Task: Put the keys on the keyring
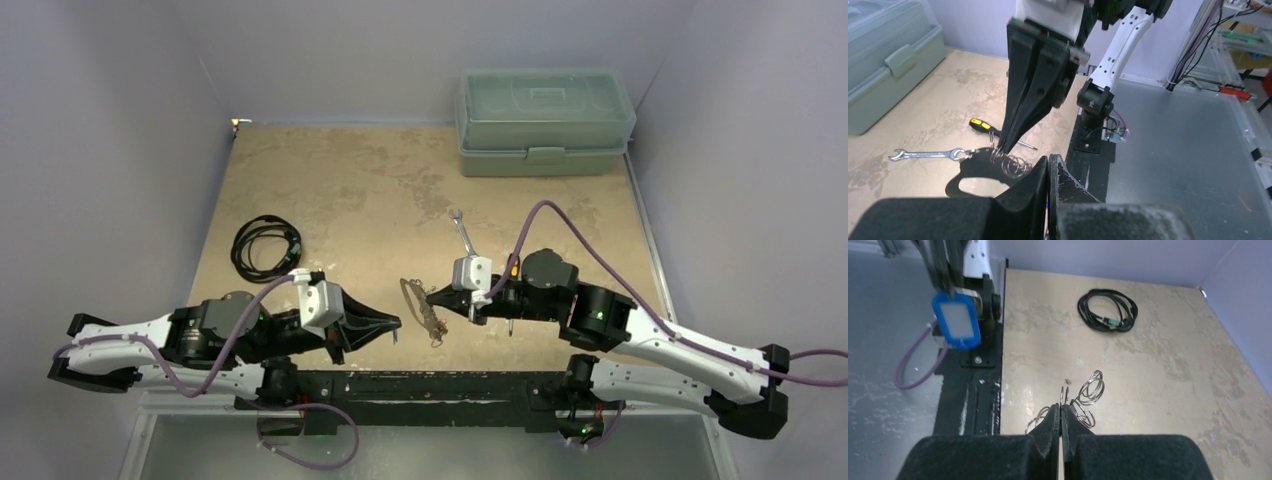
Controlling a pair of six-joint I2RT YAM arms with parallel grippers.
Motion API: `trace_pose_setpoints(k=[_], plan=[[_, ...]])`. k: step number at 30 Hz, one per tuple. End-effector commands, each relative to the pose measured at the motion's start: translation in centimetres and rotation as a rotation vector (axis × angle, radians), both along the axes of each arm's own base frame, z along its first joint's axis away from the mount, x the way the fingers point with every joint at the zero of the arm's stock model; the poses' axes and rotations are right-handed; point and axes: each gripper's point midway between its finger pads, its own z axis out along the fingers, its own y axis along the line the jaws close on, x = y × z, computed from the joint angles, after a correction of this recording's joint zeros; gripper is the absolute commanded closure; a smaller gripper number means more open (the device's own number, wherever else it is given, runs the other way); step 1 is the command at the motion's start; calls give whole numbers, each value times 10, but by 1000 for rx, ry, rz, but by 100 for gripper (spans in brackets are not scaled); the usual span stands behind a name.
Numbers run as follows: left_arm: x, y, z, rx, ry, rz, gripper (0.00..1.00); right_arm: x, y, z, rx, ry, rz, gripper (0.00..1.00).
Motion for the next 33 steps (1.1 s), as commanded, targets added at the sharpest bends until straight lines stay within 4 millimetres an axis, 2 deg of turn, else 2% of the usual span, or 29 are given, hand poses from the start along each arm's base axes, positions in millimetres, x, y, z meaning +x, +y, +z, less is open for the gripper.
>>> trace_pose_setpoints(k=[1, 9, 19, 25, 30, 33], plan=[[-7, 5, 14, 1, 86, -21, 100, 11, 2, 2, -3, -128, -62, 100], [-14, 0, 15, 3, 176, -40, 100, 5, 10, -8, -69, -265, -56, 100], [-20, -3, 11, -29, 273, -46, 100, -5, 22, -2, -105, -437, -72, 100], [-5, -18, -21, 82, 314, 71, 100, -6, 16, 4, -100, -489, -90, 100], [-5, -33, -14, 93, 283, 62, 100, -3, 12, 1, -126, -516, -95, 100], [5, -40, -22, 140, 260, 91, 100, -2, 10, -2, -148, -520, -96, 100]])
